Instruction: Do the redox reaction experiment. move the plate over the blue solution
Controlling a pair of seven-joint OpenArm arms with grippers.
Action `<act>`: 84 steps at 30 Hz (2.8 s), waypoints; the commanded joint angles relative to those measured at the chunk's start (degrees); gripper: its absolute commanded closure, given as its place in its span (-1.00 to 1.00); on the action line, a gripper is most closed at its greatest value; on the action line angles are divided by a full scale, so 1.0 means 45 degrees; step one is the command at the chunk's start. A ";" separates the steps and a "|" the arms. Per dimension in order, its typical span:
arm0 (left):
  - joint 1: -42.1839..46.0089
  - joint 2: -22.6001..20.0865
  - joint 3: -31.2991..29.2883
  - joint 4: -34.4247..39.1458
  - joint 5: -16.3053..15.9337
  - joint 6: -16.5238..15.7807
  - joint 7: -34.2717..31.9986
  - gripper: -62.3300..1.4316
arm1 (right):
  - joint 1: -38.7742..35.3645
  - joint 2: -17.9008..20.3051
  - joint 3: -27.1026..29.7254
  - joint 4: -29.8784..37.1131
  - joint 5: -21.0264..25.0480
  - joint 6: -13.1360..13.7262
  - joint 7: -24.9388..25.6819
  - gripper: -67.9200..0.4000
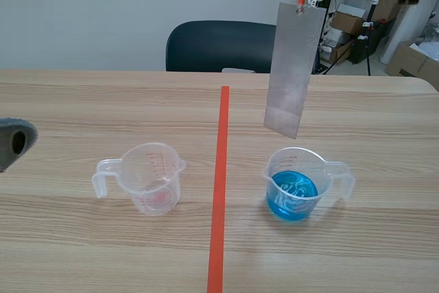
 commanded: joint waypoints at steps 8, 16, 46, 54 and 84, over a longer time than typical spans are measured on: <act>-0.1962 0.0068 0.2419 0.0214 0.1044 0.0680 0.0665 -0.68 | 0.0175 0.2370 0.0175 0.0073 0.0418 0.0005 0.1297 0.99; -0.3667 0.0073 0.4143 0.0214 0.1559 0.1069 0.0806 0.13 | -0.0267 0.3439 0.0170 0.0073 0.0457 0.0010 0.2361 0.99; -0.8646 0.1583 1.0370 -0.1375 0.4702 0.2176 0.1321 0.59 | -0.1957 0.3118 0.0170 0.0068 -0.0661 -0.0005 0.3876 0.99; -0.9044 0.2011 1.1171 -0.1423 0.5173 0.2385 0.1413 0.59 | -0.2055 0.3109 0.0170 0.0068 -0.0665 0.0005 0.4027 0.99; -1.1273 0.2822 1.3464 -0.3973 0.5751 0.2841 0.1423 0.59 | -0.2050 0.3118 0.0170 0.0063 -0.0704 0.0000 0.4017 0.99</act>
